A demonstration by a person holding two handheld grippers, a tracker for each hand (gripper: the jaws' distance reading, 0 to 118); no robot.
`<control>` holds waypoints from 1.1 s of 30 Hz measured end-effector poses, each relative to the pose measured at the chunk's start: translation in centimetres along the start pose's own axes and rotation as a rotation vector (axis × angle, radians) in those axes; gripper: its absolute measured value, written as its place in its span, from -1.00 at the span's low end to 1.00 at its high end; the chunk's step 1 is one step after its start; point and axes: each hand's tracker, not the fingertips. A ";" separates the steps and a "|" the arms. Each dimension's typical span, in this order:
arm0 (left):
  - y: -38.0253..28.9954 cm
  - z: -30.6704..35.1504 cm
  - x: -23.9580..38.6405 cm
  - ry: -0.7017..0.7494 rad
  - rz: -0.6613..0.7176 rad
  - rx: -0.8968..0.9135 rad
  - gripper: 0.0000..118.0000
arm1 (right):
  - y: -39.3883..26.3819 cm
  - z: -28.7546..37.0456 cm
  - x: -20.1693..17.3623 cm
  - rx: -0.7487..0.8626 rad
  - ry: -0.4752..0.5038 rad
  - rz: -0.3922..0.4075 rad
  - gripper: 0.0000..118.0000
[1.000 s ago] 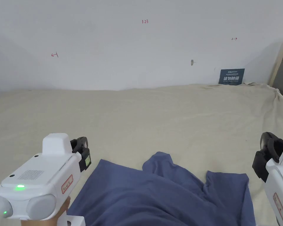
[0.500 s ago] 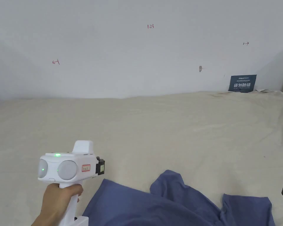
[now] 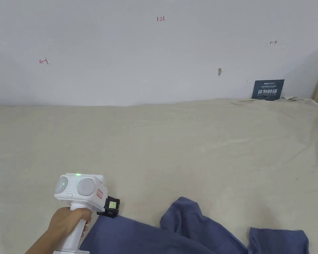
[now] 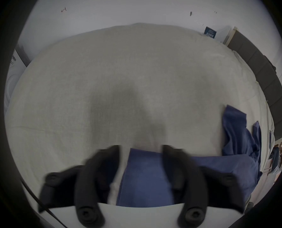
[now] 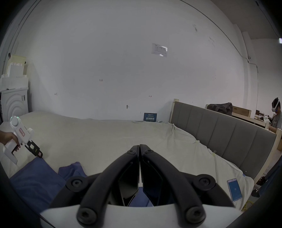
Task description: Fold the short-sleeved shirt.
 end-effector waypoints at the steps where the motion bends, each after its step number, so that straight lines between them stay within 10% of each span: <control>1: 0.0 -0.1 -0.1 -0.001 0.000 -0.004 0.57 | -0.1 -0.1 0.0 -0.005 0.001 0.001 -1.00; 5: -0.2 -0.8 -0.2 -0.009 0.014 -0.017 0.50 | -0.4 -0.2 -0.1 -0.026 0.001 0.002 -1.00; 8: -0.7 -1.0 0.1 -0.017 0.004 -0.033 -0.20 | -0.4 0.0 -0.3 -0.028 0.003 0.007 -1.00; 11: -0.7 -1.6 0.1 -0.015 -0.004 -0.024 -0.34 | -0.3 0.0 -0.5 -0.029 0.004 0.010 -1.00; 14: -1.0 -0.7 0.8 -0.034 0.001 -0.008 -0.95 | -0.3 0.2 -0.3 -0.033 0.008 0.007 -1.00; 31: -4.9 10.8 1.5 -0.134 -0.005 0.219 -1.00 | -4.6 -10.7 4.3 -0.442 0.080 -0.128 -0.98; 33: -5.4 11.9 1.5 -0.145 -0.004 0.235 -1.00 | -6.4 -12.5 3.9 -0.533 0.075 -0.120 -0.72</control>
